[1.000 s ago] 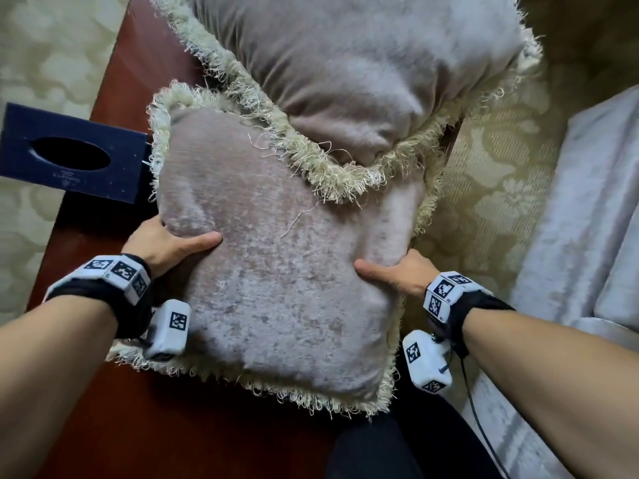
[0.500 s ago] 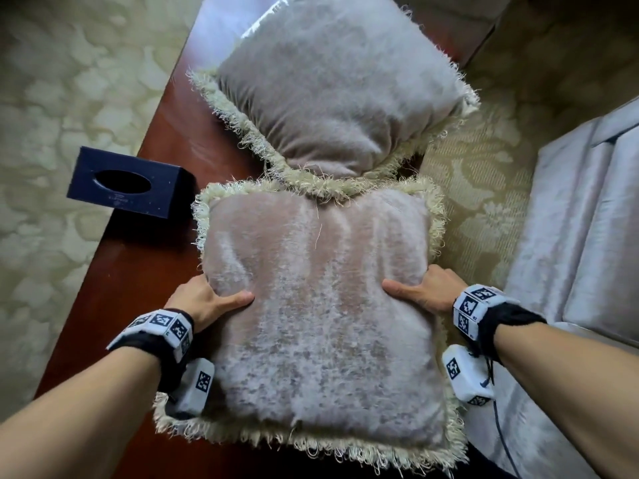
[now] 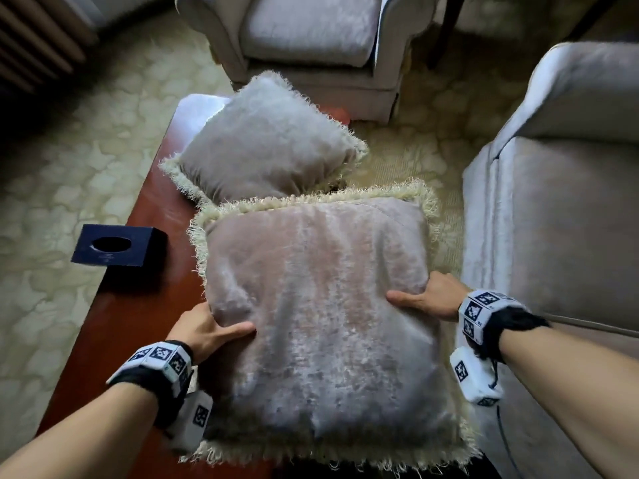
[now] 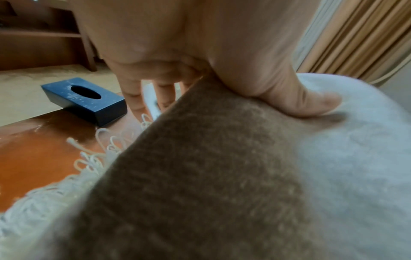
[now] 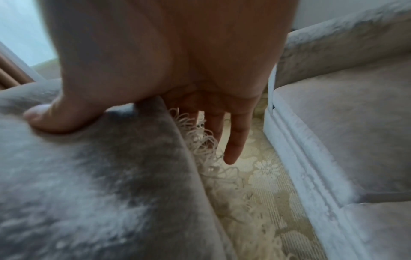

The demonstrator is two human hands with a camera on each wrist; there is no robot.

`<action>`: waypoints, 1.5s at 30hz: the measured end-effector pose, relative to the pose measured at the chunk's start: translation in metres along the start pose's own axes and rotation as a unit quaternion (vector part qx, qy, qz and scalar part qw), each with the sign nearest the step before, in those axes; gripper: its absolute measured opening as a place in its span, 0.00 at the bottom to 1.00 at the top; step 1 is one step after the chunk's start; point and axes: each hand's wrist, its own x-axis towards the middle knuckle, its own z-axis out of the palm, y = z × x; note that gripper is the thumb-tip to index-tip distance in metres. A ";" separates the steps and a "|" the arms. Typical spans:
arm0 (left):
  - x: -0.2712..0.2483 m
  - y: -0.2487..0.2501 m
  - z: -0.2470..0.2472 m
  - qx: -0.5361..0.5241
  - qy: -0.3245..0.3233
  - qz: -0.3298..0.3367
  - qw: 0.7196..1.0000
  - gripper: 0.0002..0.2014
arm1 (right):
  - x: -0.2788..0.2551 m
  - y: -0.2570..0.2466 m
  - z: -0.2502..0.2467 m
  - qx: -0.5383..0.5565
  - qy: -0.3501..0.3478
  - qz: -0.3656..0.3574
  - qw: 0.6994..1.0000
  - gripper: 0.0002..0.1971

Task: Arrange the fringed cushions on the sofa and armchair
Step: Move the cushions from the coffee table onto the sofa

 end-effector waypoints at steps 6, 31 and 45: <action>-0.062 0.132 0.005 0.016 0.027 0.083 0.996 0.27 | -0.091 0.099 -0.060 0.098 0.085 0.031 0.991 0.58; -0.188 0.644 0.158 0.219 -0.156 0.523 0.809 0.44 | -0.418 0.356 0.002 0.472 0.435 0.323 0.695 0.24; -0.323 0.714 0.333 0.304 -0.253 0.603 0.693 0.34 | -0.480 0.396 0.140 0.565 0.523 0.443 0.460 0.27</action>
